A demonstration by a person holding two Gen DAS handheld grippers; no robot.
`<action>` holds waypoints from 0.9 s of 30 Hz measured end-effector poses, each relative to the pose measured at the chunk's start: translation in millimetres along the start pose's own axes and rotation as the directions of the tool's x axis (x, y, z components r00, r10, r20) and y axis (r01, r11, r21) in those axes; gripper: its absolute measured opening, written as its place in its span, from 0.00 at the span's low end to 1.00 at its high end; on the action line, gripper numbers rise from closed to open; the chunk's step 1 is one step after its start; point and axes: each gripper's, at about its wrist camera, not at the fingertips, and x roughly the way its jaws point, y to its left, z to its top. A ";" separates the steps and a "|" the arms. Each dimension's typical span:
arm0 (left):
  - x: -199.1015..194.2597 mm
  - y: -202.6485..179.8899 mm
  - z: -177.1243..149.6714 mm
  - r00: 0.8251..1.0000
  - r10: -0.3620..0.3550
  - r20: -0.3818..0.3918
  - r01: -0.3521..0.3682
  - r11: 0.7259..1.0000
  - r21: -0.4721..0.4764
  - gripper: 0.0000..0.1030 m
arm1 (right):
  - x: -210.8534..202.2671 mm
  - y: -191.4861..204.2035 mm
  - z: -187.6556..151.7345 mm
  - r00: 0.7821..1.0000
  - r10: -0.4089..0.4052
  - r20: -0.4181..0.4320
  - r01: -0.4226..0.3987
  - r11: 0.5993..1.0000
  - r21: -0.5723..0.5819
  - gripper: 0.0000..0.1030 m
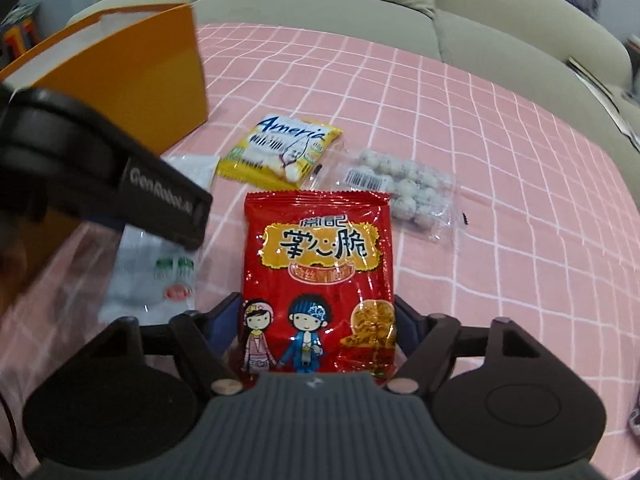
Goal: Organize snacks
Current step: 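Grasp the white packet with the left tool while the right tool grasps the red cracker bag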
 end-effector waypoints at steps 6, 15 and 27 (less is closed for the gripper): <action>-8.9 1.0 -22.6 0.997 -0.064 -0.032 0.067 0.991 0.112 0.55 | -15.4 -7.3 -16.0 1.000 0.022 -0.004 -0.021 1.000 0.009 0.70; -23.3 3.6 -43.9 0.994 -0.063 -0.094 0.076 0.987 0.140 0.73 | -40.9 2.4 -29.3 0.998 -0.019 0.058 0.019 1.000 0.007 0.84; -15.2 1.2 -52.0 0.998 0.022 -0.066 -0.022 1.000 0.002 0.84 | -26.3 17.3 -26.3 0.993 -0.080 0.089 0.087 0.993 -0.081 0.82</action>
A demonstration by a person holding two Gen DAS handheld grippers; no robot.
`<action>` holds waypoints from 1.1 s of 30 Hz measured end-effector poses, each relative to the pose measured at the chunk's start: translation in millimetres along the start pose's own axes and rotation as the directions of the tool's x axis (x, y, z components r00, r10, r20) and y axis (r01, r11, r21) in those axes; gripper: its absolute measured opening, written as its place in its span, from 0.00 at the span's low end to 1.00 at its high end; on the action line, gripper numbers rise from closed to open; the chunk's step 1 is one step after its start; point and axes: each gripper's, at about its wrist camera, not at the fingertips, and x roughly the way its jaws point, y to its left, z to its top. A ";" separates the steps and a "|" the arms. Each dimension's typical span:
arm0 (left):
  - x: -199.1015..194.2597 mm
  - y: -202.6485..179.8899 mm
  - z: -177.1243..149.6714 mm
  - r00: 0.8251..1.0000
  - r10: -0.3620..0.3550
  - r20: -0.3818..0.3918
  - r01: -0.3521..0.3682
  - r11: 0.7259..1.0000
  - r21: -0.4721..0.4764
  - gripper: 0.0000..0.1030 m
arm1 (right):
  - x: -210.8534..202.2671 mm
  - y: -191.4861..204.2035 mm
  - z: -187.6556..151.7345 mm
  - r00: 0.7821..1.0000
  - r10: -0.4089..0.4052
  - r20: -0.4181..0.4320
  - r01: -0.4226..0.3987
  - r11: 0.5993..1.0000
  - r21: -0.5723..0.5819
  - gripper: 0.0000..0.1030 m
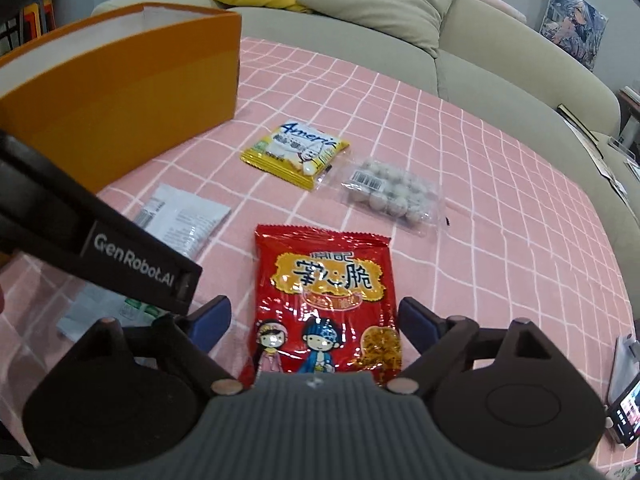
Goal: Organize snacks
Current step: 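Grasp the white packet with the left tool while the right tool grasps the red cracker bag, then carry both bags over the box and open both tools to release them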
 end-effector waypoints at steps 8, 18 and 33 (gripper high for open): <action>-2.4 -8.8 -4.8 0.999 0.038 0.035 -0.040 0.996 0.075 0.68 | 4.7 -17.8 -2.8 0.998 0.052 -0.028 -0.049 0.994 0.101 0.72; -4.8 -0.9 -4.7 0.998 -0.019 0.057 0.014 0.996 0.092 0.52 | 1.4 -16.9 -4.5 0.996 0.078 -0.036 -0.074 0.992 0.102 0.66; -59.9 2.9 -17.9 0.981 -0.131 0.142 0.115 0.986 0.118 0.51 | -27.3 -17.9 -1.8 0.995 0.093 -0.035 -0.086 0.983 0.163 0.65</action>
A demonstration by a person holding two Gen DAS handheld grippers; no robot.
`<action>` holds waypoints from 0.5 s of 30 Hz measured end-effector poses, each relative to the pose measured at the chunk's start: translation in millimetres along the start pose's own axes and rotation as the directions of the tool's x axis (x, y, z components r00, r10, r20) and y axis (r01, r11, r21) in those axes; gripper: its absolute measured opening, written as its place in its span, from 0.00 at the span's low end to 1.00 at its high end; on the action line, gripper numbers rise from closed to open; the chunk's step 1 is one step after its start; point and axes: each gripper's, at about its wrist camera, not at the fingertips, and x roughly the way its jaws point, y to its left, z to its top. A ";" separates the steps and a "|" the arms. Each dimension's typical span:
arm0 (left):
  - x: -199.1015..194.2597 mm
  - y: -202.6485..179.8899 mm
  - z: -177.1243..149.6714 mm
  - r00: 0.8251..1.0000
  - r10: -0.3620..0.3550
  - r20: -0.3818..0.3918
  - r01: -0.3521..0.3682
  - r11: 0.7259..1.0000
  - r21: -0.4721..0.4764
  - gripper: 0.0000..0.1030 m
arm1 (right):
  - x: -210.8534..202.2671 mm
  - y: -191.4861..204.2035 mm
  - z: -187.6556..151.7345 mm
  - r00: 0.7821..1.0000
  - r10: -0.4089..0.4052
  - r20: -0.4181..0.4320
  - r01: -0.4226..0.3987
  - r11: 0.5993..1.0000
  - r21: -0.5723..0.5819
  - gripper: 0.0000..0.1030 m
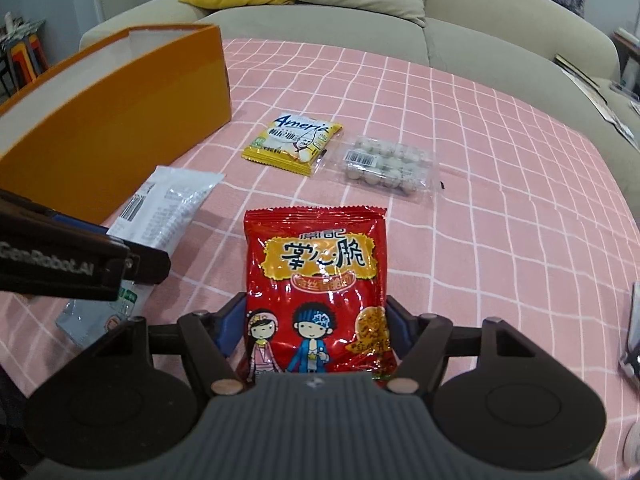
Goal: Organize snacks
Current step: 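Carry both bags over the box and open both tools to release them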
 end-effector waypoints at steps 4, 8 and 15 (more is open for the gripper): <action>-24.3 1.4 3.0 0.998 -0.016 0.053 0.017 1.000 -0.009 0.51 | -15.1 3.8 2.1 1.000 0.005 0.016 -0.005 1.000 0.010 0.65; -50.9 8.3 7.1 0.993 -0.043 0.106 0.047 0.998 -0.030 0.51 | -30.0 9.6 9.3 0.999 0.019 0.036 -0.019 1.000 0.007 0.65; -89.5 41.1 18.3 0.983 -0.047 0.177 0.066 0.992 -0.107 0.51 | -54.7 31.8 35.8 0.993 0.067 0.097 -0.062 0.997 -0.047 0.65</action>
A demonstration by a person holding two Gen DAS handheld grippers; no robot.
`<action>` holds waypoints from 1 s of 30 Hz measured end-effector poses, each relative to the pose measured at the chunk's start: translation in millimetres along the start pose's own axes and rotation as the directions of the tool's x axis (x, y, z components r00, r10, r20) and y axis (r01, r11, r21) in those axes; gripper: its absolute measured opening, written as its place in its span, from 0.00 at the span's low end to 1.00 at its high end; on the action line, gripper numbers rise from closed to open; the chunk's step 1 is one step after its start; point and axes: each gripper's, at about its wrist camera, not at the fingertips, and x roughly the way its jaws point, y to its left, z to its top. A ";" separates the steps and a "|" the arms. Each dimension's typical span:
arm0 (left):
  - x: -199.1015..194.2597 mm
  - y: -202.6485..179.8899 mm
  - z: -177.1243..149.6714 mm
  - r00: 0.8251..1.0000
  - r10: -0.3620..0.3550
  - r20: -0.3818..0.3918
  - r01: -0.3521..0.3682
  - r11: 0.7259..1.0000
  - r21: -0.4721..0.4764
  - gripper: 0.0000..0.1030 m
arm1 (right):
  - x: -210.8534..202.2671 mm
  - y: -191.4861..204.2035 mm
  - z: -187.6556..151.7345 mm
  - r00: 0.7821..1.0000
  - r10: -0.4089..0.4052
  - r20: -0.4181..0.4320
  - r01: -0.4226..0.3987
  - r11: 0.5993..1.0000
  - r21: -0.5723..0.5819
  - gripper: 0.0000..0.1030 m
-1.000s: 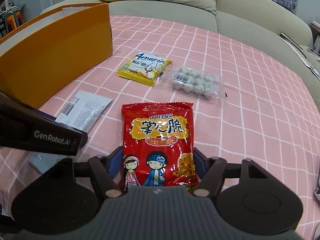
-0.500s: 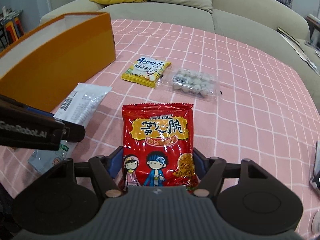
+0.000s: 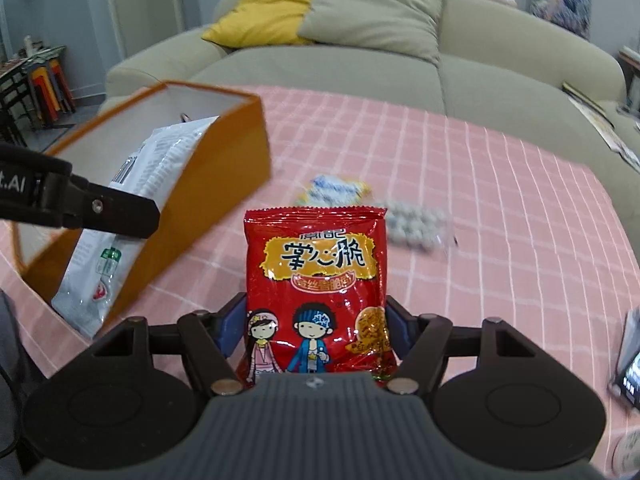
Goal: Organize snacks
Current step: 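Carry both bags over the box and open both tools to release them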
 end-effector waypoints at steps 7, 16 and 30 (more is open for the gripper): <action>-20.2 38.9 25.2 0.998 0.043 0.052 -0.040 0.998 -0.053 0.51 | -9.8 35.1 37.8 0.995 0.090 0.043 -0.086 0.992 -0.088 0.65; -17.8 77.8 54.4 0.992 0.128 -0.003 -0.128 0.992 -0.006 0.51 | 2.6 82.5 83.8 0.981 0.193 0.003 -0.186 0.951 -0.246 0.65; 25.4 108.9 76.2 0.975 0.205 -0.083 -0.189 0.968 0.163 0.51 | 68.3 126.5 135.1 0.985 0.147 -0.087 -0.170 0.869 -0.465 0.65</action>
